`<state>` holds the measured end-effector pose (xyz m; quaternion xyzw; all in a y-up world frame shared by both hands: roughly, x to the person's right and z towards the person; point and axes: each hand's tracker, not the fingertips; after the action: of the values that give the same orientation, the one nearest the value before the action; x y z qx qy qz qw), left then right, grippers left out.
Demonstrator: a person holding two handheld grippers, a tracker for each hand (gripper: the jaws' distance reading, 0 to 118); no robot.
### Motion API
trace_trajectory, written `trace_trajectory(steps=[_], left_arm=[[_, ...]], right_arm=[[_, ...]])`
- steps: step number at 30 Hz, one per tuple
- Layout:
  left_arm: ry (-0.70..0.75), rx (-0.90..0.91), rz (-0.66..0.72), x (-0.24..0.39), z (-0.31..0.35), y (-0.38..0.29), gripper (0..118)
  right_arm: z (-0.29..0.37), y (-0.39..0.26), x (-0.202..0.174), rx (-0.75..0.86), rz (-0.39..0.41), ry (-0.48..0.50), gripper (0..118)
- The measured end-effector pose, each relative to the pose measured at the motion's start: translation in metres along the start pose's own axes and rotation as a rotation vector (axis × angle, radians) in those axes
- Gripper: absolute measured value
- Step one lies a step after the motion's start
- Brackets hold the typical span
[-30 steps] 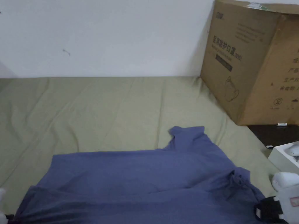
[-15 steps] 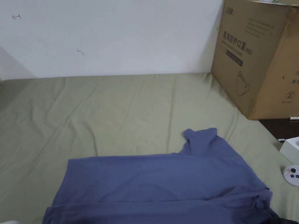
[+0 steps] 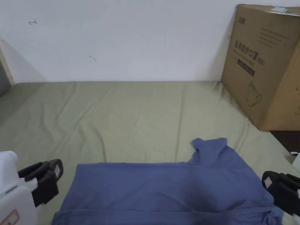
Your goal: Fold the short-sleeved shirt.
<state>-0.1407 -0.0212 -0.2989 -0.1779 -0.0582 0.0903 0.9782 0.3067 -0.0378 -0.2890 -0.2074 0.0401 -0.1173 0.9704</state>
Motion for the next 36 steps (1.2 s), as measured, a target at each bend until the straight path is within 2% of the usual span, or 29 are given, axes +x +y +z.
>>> trace_trajectory(steps=[2,3,5,7,9,13,14,15,16,17,18,22,24,25,26,29,31,33,34,35,36], left_arm=[[-0.033,-0.024,0.005,0.006,-0.008,0.005,0],[-0.010,-0.105,-0.024,0.009,-0.021,0.017,0],[0.042,-0.255,-0.055,-0.002,-0.060,0.043,0],[-0.046,-0.400,0.052,-0.027,-0.108,0.061,0],[-0.099,-0.558,0.089,-0.049,-0.167,0.064,0],[0.009,-0.722,-0.013,-0.079,-0.256,0.038,5],[0.085,-0.714,0.004,-0.087,-0.274,0.028,32],[0.115,-0.715,0.030,-0.096,-0.289,0.020,74],[0.080,-0.738,0.057,-0.104,-0.304,0.012,109],[0.060,-0.743,0.073,-0.111,-0.317,0.004,117],[0.061,-0.727,0.073,-0.116,-0.332,-0.001,113],[0.099,-0.784,-0.004,-0.128,-0.381,-0.038,113],[0.107,-0.892,-0.044,-0.131,-0.395,-0.067,118],[0.081,-0.829,-0.104,-0.126,-0.393,-0.071,118],[0.104,-0.765,-0.152,-0.119,-0.385,-0.072,118],[0.132,-0.783,-0.126,-0.111,-0.381,-0.067,118],[0.142,-0.775,-0.129,-0.106,-0.374,-0.063,108],[0.120,-0.725,-0.193,-0.099,-0.358,-0.056,77],[0.125,-0.705,-0.210,-0.095,-0.351,-0.054,57],[0.116,-0.690,-0.211,-0.091,-0.343,-0.052,19],[0.074,-0.674,-0.202,-0.088,-0.337,-0.051,2]], right_arm=[[-0.010,-0.001,0.002,-0.037,-0.014,0.045,2],[-0.013,-0.001,0.000,-0.050,-0.003,0.039,2],[-0.018,0.001,-0.002,-0.065,0.070,-0.004,2],[-0.026,0.002,0.002,-0.057,0.126,-0.032,2],[-0.033,0.002,0.004,-0.067,0.114,-0.032,2],[-0.051,-0.004,0.013,-0.143,0.040,-0.014,2],[-0.057,-0.006,0.015,-0.161,0.037,-0.023,2],[-0.062,-0.008,0.017,-0.179,0.033,-0.031,2],[-0.066,-0.011,0.020,-0.201,0.029,-0.040,2],[-0.071,-0.013,0.023,-0.225,0.023,-0.050,2],[-0.076,-0.015,0.025,-0.244,0.013,-0.057,2],[-0.091,-0.021,0.035,-0.289,-0.022,-0.074,2],[-0.101,-0.026,0.038,-0.308,-0.018,-0.085,2],[-0.105,-0.028,0.038,-0.324,-0.014,-0.099,2],[-0.111,-0.031,0.046,-0.340,-0.014,-0.108,2],[-0.120,-0.035,0.047,-0.359,-0.029,-0.102,2],[-0.125,-0.036,0.047,-0.367,-0.041,-0.096,2],[-0.127,-0.035,0.045,-0.368,-0.042,-0.091,2],[-0.128,-0.039,0.049,-0.368,-0.042,-0.087,2],[-0.129,-0.038,0.050,-0.366,-0.042,-0.084,2],[-0.130,-0.036,0.050,-0.362,-0.045,-0.080,2]])
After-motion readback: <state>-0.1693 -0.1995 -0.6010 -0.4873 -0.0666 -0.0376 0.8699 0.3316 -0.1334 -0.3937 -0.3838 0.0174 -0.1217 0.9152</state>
